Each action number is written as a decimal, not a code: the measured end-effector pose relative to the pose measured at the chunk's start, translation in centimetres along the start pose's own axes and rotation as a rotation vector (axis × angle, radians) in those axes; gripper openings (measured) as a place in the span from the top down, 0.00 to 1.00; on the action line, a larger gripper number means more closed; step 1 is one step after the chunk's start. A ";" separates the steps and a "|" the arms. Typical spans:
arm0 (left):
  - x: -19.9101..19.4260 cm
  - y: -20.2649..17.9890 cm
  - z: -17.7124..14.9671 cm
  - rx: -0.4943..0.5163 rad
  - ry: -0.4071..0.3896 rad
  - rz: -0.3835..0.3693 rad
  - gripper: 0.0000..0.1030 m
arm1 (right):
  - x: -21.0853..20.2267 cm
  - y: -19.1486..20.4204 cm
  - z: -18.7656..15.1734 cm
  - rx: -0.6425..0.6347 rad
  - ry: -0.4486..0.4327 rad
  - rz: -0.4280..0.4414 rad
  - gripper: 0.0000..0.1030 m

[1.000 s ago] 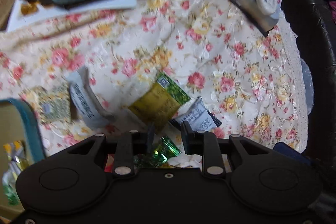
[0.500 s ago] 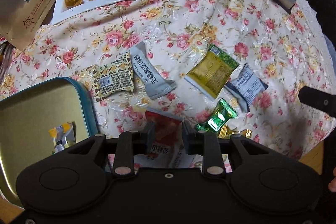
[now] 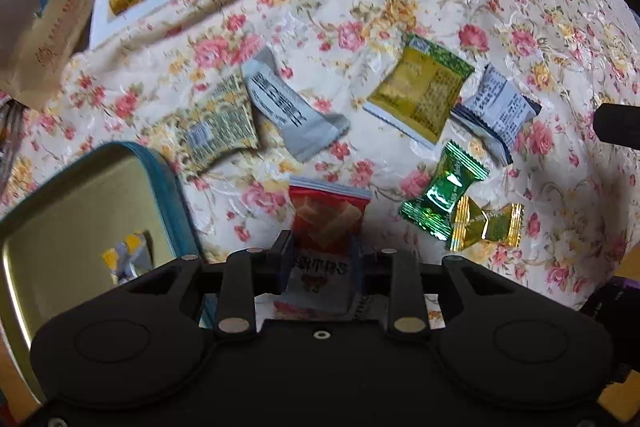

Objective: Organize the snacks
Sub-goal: 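Reach the left gripper down to the red-and-white hawthorn strip packet, then close the left gripper on the red hawthorn packet and lift it, then grasp the white-and-black packet with the right gripper while the left holds the red packet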

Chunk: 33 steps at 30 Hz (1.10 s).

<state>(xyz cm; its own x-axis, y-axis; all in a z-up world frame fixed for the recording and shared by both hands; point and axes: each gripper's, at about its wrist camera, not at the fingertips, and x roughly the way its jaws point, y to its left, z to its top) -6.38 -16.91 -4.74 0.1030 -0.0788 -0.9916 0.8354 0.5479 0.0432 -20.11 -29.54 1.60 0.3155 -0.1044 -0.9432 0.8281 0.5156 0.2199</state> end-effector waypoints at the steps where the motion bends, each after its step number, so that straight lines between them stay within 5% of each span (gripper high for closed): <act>1: 0.1 -0.1 0.0 -0.003 0.001 -0.002 0.57 | 0.0 0.0 0.0 0.003 0.003 0.003 0.45; 13: 1.1 -2.1 0.5 -0.035 0.021 -0.056 0.50 | 0.3 -1.0 0.8 0.051 0.008 -0.002 0.45; 23: 0.3 -0.7 1.1 -0.165 0.046 -0.112 0.58 | 3.3 -1.1 1.3 0.137 0.056 -0.044 0.45; 33: -4.6 1.6 1.0 -0.218 -0.067 -0.094 0.58 | 7.3 2.0 1.2 0.255 0.122 -0.035 0.43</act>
<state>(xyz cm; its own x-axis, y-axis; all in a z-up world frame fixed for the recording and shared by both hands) -5.00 -16.46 0.02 0.0716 -0.1891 -0.9793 0.7074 0.7018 -0.0838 -15.62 -30.32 -4.58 0.2395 -0.0068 -0.9709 0.9322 0.2810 0.2280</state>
